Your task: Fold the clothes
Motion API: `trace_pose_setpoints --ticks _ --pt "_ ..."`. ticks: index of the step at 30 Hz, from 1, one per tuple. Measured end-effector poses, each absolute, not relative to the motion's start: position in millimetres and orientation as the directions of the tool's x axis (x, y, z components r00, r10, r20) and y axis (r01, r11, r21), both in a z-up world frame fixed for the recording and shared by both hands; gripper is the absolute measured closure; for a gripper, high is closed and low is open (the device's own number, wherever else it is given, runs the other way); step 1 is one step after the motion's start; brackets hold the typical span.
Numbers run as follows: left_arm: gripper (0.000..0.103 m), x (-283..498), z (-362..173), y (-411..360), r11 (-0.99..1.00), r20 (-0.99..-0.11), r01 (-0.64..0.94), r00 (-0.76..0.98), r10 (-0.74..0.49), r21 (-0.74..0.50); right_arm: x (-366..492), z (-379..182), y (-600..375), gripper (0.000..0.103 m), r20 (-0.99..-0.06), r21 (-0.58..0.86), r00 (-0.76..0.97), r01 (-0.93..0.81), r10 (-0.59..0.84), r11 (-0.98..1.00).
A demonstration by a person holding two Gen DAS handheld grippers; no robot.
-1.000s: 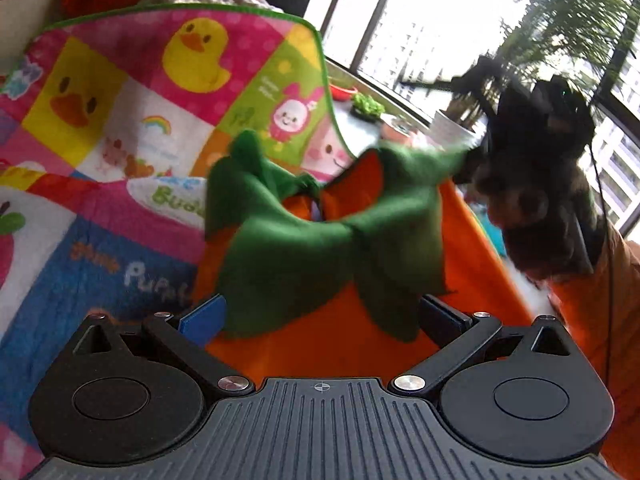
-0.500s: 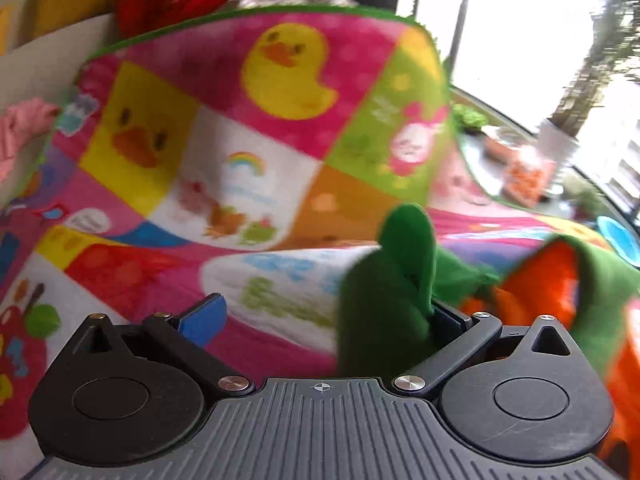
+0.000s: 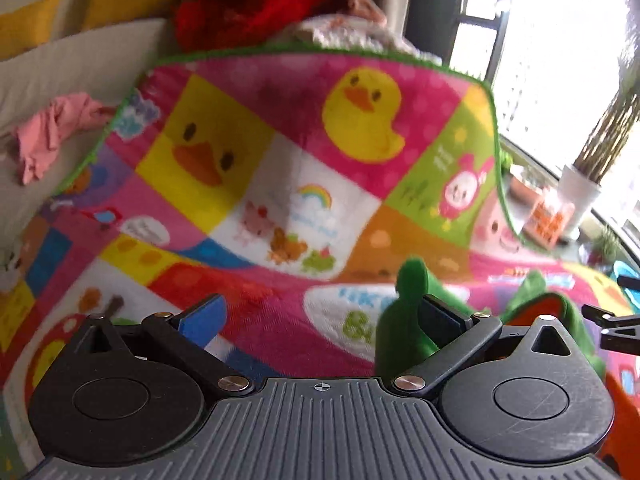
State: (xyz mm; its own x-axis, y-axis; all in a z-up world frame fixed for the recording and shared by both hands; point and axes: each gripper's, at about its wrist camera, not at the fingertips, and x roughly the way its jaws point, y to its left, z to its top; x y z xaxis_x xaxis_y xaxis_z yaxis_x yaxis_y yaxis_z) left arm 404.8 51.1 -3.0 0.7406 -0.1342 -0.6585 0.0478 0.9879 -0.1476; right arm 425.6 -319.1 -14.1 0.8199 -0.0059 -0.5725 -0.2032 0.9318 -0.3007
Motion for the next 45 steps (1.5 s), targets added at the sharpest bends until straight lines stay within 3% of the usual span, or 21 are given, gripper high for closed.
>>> trace_pose_setpoints --ticks 3,6,8,11,14,18,22,23,25,28,37,41,45 --pt "0.0 403 -1 53 0.982 -0.65 0.093 0.739 -0.181 -0.167 407 15 -312 0.035 -0.538 -0.217 0.833 -0.282 0.126 0.935" --pt "0.0 399 -7 55 0.984 -0.661 0.065 0.732 -0.161 -0.168 398 32 -277 0.035 -0.55 -0.161 0.785 -0.436 0.286 0.885" --pt "0.0 392 -13 56 0.982 -0.668 0.054 0.726 -0.163 -0.182 393 31 -245 0.035 -0.556 -0.199 0.758 -0.52 0.341 0.831" --pt "0.0 379 -18 49 0.989 -0.686 0.064 0.714 -0.14 -0.135 390 14 -201 0.035 -0.552 -0.341 0.76 -0.58 0.342 0.74" --pt "0.0 366 -20 46 0.99 -0.693 0.09 0.708 -0.139 -0.106 406 -5 -175 0.036 -0.582 -0.389 0.749 -0.597 0.315 0.701" --pt "0.0 349 -17 51 0.981 -0.68 0.12 0.708 -0.192 -0.152 429 -26 -157 0.037 -0.654 -0.384 0.7 -0.633 0.287 0.672" --pt "0.0 334 -10 61 0.97 -0.661 0.132 0.712 -0.237 -0.204 448 -35 -163 0.038 -0.693 -0.267 0.643 -0.649 0.326 0.713" --pt "0.0 332 -9 63 0.968 -0.658 0.131 0.713 -0.243 -0.216 451 -34 -166 0.041 -0.702 -0.222 0.623 -0.652 0.346 0.725" --pt "0.0 329 -7 66 0.964 -0.655 0.121 0.713 -0.249 -0.235 456 -34 -171 0.069 -0.714 -0.141 0.587 -0.654 0.381 0.743" --pt "0.0 325 -3 68 0.966 -0.651 0.105 0.72 -0.239 -0.237 441 -21 -172 0.08 -0.679 -0.169 0.63 -0.634 0.377 0.755" --pt "0.0 283 45 62 0.958 -0.575 0.108 0.78 -0.247 -0.266 336 47 -214 0.082 -0.561 -0.216 0.696 -0.646 0.448 0.732" --pt "0.0 261 67 43 0.954 -0.534 0.154 0.8 -0.273 -0.257 278 43 -224 0.082 -0.562 -0.28 0.704 -0.656 0.434 0.701" --pt "0.0 243 71 20 0.949 -0.524 0.204 0.796 -0.303 -0.239 235 24 -224 0.082 -0.62 -0.238 0.645 -0.697 0.446 0.676"
